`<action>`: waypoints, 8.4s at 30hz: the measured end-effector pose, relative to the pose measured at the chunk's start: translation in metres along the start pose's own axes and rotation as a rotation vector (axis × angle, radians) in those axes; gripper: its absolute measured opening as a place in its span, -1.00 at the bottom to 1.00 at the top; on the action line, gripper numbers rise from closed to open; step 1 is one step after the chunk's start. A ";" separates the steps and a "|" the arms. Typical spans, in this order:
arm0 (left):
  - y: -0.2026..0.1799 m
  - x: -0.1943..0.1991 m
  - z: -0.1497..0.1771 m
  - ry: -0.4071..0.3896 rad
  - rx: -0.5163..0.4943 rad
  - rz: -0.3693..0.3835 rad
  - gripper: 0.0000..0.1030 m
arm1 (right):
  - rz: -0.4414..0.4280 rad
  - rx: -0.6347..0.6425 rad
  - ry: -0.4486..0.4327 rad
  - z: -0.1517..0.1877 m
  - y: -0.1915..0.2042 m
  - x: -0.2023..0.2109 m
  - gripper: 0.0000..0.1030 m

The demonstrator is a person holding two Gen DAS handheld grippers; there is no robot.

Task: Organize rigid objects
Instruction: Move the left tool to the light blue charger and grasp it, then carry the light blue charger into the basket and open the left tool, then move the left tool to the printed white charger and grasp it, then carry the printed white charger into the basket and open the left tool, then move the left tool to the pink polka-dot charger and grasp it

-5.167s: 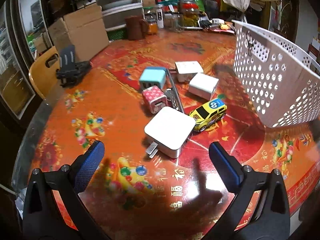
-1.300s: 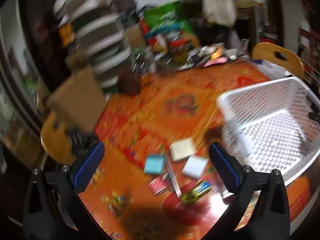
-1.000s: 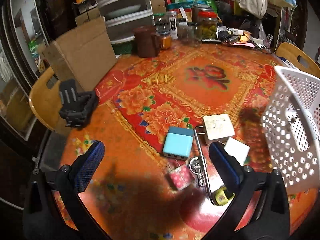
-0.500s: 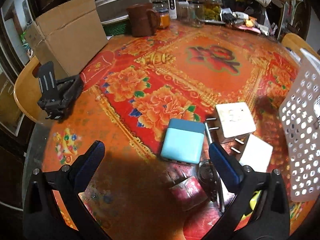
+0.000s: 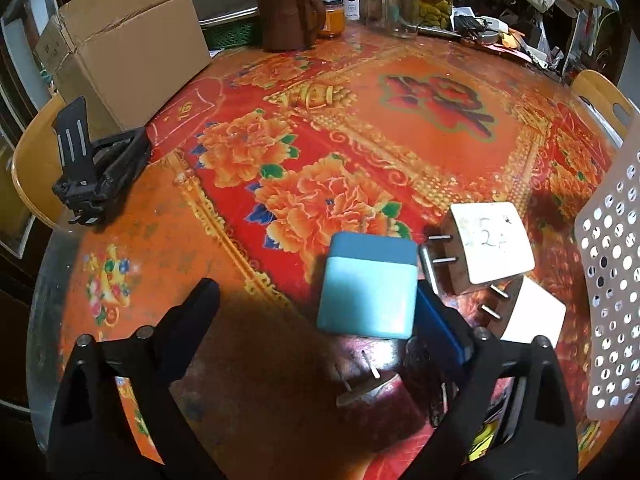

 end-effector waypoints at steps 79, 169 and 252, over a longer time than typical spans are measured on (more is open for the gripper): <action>-0.227 0.197 0.003 -0.165 -0.550 -0.107 0.86 | -0.018 0.008 0.012 0.001 0.001 -0.002 -0.65; -0.163 0.228 -0.001 -0.246 -0.355 0.100 0.27 | -0.014 0.004 0.019 0.001 0.002 0.000 -0.64; 0.001 0.027 0.047 0.055 0.105 0.166 -0.37 | -0.027 0.003 0.018 0.001 0.003 -0.001 -0.58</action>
Point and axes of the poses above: each gripper's, at about its wrist camera, not at the fingertips, and x roughly against the way its jaws point, y to its left, z to its underside, the point moved 3 cm from there along -x, roughly the way its jaws point, and after that the axes turned 11 degrees about y, right-handed, at the moved point
